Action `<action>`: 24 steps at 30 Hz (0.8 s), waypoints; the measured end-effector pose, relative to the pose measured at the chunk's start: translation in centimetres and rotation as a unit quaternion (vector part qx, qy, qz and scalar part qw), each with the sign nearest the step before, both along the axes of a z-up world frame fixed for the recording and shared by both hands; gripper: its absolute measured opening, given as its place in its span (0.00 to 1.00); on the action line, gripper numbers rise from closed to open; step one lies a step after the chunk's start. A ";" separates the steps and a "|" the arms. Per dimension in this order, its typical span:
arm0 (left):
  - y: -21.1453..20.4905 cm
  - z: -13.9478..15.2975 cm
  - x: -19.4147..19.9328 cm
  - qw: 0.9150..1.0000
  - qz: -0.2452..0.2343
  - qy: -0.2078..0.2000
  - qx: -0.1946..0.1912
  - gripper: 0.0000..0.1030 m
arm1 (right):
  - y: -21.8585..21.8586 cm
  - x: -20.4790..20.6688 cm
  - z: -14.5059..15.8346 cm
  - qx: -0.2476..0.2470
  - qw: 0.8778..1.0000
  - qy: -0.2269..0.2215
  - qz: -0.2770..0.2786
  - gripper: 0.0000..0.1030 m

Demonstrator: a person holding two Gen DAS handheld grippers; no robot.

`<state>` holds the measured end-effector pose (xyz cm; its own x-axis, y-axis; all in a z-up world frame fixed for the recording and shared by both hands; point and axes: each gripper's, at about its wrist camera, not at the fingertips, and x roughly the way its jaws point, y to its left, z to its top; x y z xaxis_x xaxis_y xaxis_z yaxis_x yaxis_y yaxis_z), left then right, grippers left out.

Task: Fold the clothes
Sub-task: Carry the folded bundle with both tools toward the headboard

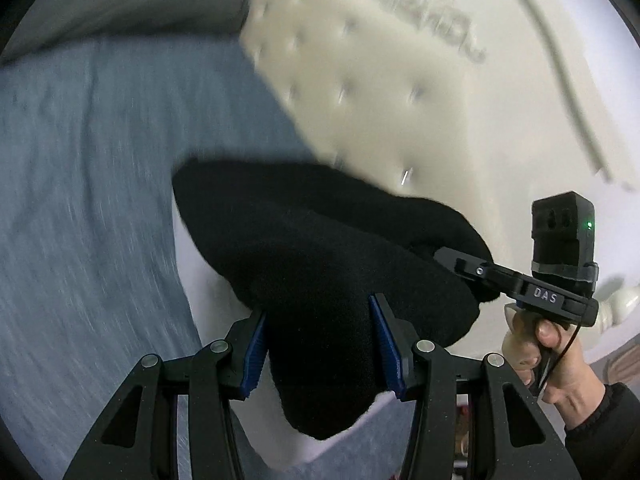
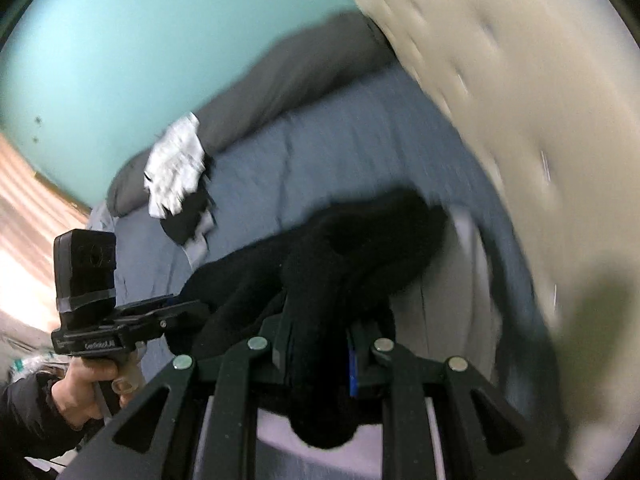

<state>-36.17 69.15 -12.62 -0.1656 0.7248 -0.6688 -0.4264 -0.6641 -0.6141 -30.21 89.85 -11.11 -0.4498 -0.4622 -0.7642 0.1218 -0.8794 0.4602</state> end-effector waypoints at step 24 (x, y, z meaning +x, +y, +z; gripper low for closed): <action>-0.9 -3.6 2.2 0.998 0.000 -0.065 -0.001 0.52 | 3.3 5.4 -2.8 -0.005 0.996 -0.043 -0.072 0.32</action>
<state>-33.93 68.28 -16.22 -0.0772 0.7239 -0.6856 -0.3437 -0.6648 -0.6633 -24.80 93.13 -13.95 -0.4450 -0.4057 -0.7984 -0.0450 -0.8803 0.4724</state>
